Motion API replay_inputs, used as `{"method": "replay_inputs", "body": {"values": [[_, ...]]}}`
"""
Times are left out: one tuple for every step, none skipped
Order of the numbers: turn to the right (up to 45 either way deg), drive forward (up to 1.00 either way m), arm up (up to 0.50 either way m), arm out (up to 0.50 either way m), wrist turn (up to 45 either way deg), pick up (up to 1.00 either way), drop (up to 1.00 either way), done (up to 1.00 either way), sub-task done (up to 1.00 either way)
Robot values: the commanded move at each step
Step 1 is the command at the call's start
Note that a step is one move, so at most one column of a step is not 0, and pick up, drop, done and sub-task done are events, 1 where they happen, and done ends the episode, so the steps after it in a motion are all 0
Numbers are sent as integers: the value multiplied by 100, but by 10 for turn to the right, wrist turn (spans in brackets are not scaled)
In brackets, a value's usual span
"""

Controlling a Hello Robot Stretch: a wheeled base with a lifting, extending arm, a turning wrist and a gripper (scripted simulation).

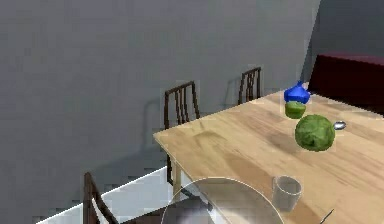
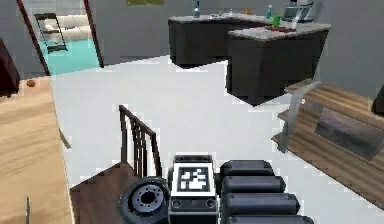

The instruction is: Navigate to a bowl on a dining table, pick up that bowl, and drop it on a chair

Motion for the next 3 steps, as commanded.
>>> {"method": "replay_inputs", "body": {"values": [[-330,0,0,0,0,0,0,0,0],[360,0,0,0,0,0,0,0,0],[-450,0,0,0,0,0,0,0,0]]}}
